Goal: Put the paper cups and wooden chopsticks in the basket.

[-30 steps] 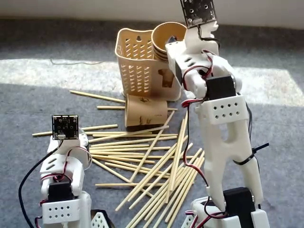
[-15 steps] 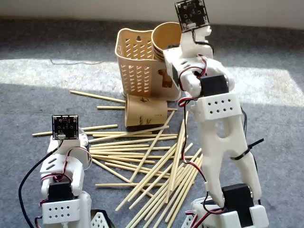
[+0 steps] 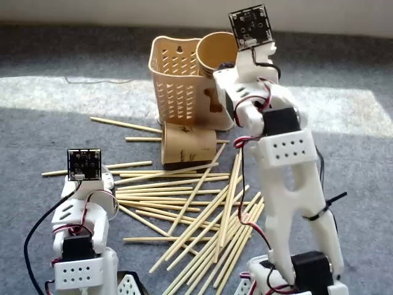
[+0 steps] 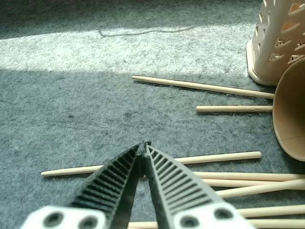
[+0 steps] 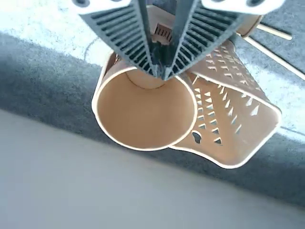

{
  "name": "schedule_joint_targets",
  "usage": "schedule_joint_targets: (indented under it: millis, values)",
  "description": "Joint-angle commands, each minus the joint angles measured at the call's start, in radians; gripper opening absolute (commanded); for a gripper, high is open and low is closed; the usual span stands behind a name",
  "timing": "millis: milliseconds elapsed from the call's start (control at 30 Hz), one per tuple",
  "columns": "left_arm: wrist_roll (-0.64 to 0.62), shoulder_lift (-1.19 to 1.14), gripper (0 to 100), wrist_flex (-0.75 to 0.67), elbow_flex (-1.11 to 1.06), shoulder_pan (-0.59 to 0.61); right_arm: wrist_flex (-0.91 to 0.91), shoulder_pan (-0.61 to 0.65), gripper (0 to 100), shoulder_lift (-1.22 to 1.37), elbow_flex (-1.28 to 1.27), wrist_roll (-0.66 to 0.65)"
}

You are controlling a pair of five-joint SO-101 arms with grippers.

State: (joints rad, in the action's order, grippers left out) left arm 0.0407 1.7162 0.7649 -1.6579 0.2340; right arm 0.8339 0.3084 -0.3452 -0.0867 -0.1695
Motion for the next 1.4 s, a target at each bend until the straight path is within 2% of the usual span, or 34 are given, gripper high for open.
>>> schedule_joint_targets:
  millis: [0,133,233,600,733,867,967,1267,1367]
  values:
    - [0.009,0.008,1,-0.017,0.007,0.010,-0.010,0.013,1.1,-0.142,-0.001,0.000]
    - [0.009,0.008,1,-0.017,0.007,0.010,-0.007,0.031,1.1,-0.251,-0.005,0.000]
    - [0.009,0.008,1,-0.017,0.007,0.012,0.073,0.082,1.2,-0.311,-0.024,0.000]
    - [0.009,0.008,1,-0.017,0.008,0.012,0.344,0.387,2.0,-0.369,-0.039,0.006]
    - [0.009,0.008,1,-0.017,0.008,0.012,0.343,0.458,11.5,-0.367,-0.101,0.008]
    - [0.009,0.008,1,-0.017,0.008,0.012,0.298,0.478,21.1,-0.326,-0.179,0.037]
    - [0.009,0.008,1,-0.017,0.008,0.012,0.266,0.478,22.4,-0.263,-0.203,0.089]
    - [0.009,0.008,1,-0.017,0.008,0.012,0.229,0.479,25.7,-0.021,-0.203,0.097]
    - [0.009,0.008,1,-0.017,0.008,0.012,0.156,0.473,26.3,0.048,-0.203,0.181]
